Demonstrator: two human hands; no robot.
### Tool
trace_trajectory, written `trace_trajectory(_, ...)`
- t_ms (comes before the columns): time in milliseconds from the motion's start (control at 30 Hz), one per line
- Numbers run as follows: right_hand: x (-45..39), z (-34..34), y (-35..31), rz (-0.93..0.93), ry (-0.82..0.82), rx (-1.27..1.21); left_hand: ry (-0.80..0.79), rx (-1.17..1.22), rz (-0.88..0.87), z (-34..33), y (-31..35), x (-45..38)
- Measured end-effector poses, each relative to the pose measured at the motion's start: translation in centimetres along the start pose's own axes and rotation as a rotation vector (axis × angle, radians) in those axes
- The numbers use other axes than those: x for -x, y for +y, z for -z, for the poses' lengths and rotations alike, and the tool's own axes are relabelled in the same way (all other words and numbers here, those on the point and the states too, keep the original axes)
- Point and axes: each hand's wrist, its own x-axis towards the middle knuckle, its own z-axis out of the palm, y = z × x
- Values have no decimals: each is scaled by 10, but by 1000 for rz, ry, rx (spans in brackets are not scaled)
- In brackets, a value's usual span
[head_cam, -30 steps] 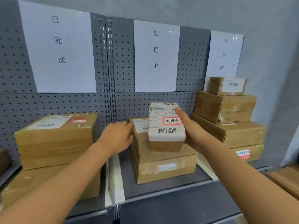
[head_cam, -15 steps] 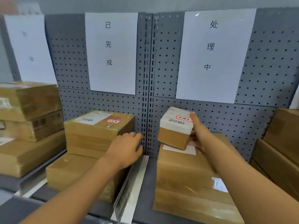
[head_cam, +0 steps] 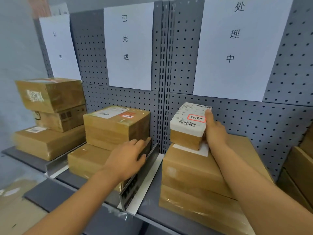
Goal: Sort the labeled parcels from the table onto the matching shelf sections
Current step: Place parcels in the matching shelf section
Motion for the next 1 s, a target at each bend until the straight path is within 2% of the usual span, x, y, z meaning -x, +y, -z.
trace_trajectory(67,-7,2,-1,-24,-1,35,-28,-14,54,5,-3,15)
trace_trajectory(233,-24,12,-9,-222,-169,-67,-30,-116,128,33,-21,48)
trace_trajectory(367,-25,18,-23,-223,-97,50,-5,-166,187,52,-35,76)
trace_trajectory(433,-16,13,-37,-100,-48,175,-9,-176,218,58,-43,93)
trace_trajectory(567,48,-22,-76,449,31,326,-23,-201,288,76,-61,119)
trace_trajectory(667,118,-72,-100,808,-127,397,-21,-231,311,94,-80,138)
trace_trajectory(800,209,-149,-108,1054,-381,474,-17,-283,346,127,-117,171)
trace_trajectory(1000,315,-257,-126,1250,-544,626,-4,-340,418,179,-202,249)
